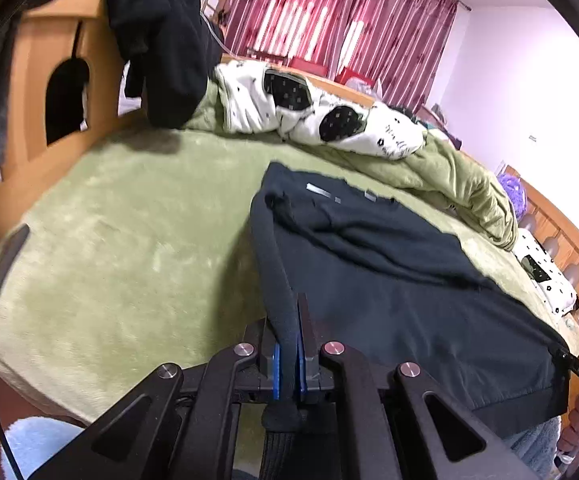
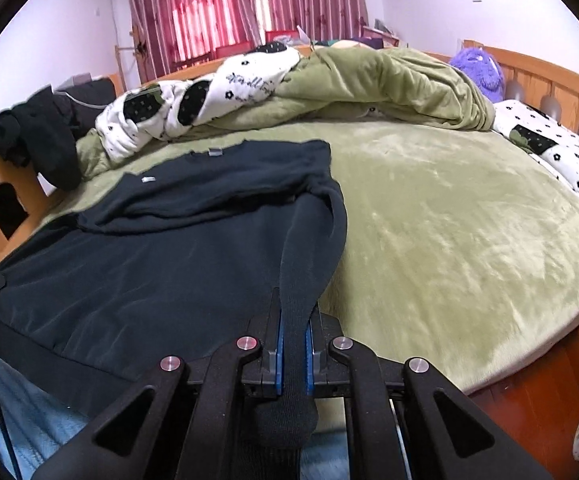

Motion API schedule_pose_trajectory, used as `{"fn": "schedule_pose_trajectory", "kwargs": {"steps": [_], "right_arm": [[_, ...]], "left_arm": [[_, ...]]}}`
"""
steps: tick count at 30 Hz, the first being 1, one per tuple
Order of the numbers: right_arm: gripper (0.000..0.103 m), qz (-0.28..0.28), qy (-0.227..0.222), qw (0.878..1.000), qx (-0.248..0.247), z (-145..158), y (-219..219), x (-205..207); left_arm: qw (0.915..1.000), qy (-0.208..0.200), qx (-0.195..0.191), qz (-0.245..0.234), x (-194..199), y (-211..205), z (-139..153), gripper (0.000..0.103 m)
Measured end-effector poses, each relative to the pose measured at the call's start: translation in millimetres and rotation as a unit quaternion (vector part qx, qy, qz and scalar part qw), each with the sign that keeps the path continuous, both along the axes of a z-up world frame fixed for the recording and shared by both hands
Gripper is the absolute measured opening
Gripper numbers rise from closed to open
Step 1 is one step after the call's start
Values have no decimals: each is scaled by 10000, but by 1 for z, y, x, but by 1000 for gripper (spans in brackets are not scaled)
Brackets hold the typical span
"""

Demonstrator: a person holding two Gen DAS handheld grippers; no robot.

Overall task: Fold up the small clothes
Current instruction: 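Grasp the hem with both tools and lift it up, then carry the hem with both tools toward the collar, folding the body in half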

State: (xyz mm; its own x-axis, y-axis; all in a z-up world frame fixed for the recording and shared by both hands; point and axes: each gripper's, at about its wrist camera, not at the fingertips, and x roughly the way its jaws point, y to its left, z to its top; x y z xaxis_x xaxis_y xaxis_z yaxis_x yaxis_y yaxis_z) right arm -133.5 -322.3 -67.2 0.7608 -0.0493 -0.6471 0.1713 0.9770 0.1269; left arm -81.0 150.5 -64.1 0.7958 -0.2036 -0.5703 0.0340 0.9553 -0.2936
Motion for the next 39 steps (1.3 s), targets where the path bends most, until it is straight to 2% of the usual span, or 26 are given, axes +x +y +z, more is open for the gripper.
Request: {"fn": "schedule_pose_trajectory", "kwargs": {"steps": [4, 8, 20, 26, 29, 35, 39], "right_arm": [[7, -79, -133, 9998, 123, 15, 1, -7], [7, -184, -256, 9992, 248, 34, -4, 4], [7, -468, -372, 9981, 178, 69, -16, 91], [8, -569, -364, 9977, 105, 78, -20, 150], [8, -626, -337, 9972, 227, 77, -25, 180], [8, -674, -321, 9969, 240, 72, -25, 228], [8, -654, -252, 9973, 201, 62, -20, 252]], "left_arm": [[9999, -103, 42, -13, -1, -1, 19, 6], [9998, -130, 170, -6, 20, -5, 34, 6], [9991, -223, 347, 77, 108, -18, 57, 6], [9968, -246, 763, -25, 162, -28, 54, 6], [9949, -281, 966, -111, 188, -34, 51, 6], [9946, -239, 1002, -103, 222, -35, 37, 6], [9964, -58, 834, -123, 241, -26, 21, 6]]}}
